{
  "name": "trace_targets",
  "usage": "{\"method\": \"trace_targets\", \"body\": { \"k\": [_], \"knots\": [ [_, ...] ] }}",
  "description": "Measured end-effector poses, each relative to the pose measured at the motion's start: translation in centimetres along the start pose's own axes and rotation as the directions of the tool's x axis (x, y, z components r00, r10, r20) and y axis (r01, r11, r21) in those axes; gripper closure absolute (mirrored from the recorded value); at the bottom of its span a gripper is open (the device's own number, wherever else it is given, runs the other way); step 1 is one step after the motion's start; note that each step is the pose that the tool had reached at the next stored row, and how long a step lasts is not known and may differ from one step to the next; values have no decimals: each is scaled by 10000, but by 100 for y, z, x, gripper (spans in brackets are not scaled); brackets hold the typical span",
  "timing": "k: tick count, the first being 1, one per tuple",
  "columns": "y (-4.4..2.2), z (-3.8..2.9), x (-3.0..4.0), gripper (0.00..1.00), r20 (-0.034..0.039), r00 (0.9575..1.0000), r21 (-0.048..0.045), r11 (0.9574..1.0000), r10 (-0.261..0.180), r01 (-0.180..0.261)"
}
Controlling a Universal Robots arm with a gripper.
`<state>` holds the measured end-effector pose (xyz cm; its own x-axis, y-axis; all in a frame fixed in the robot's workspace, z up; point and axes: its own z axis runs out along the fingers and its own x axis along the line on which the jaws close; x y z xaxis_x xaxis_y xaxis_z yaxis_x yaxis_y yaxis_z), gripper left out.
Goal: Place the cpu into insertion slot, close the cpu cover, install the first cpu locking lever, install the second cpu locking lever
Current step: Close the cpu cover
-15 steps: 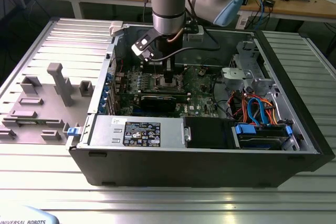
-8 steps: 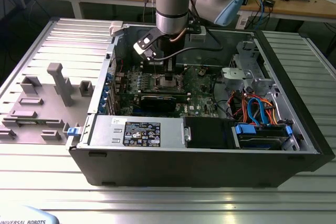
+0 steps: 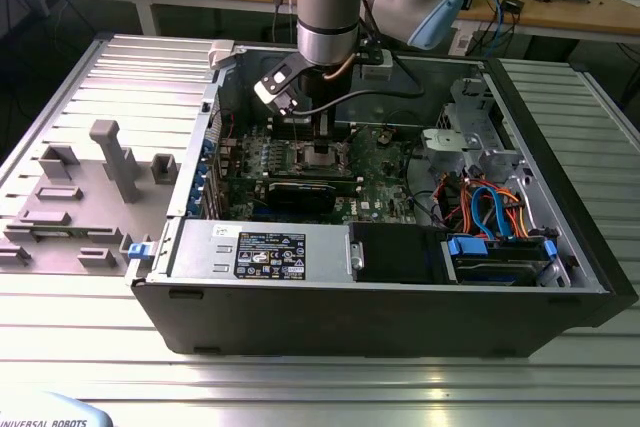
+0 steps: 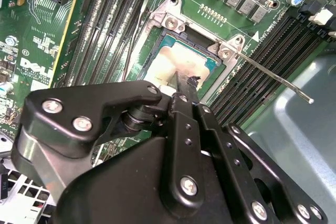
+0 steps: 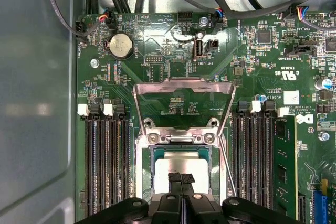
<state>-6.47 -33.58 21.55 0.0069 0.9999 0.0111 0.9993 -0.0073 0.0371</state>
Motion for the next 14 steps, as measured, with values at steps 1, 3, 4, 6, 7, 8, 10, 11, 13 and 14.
{"method": "trace_targets", "body": {
  "k": [1,3,4,6,7,8,10,11,13,14],
  "knots": [
    [0,0,0,89,0,10000,1,10000,0,0],
    [0,0,0,89,0,10000,3,10000,0,0],
    [0,0,0,89,-1,10000,4,10000,0,0],
    [0,0,0,89,0,10000,6,10000,0,0],
    [0,0,0,89,0,10000,8,10000,0,0],
    [0,0,0,89,0,10000,9,10000,0,0],
    [7,0,0,89,2,10000,282,9996,2,-2],
    [9,0,0,89,3,10000,360,9994,4,-4],
    [12,-8,0,89,3,10000,464,9989,5,-5],
    [13,-25,1,89,0,10000,462,9989,5,-5]
  ]
}}
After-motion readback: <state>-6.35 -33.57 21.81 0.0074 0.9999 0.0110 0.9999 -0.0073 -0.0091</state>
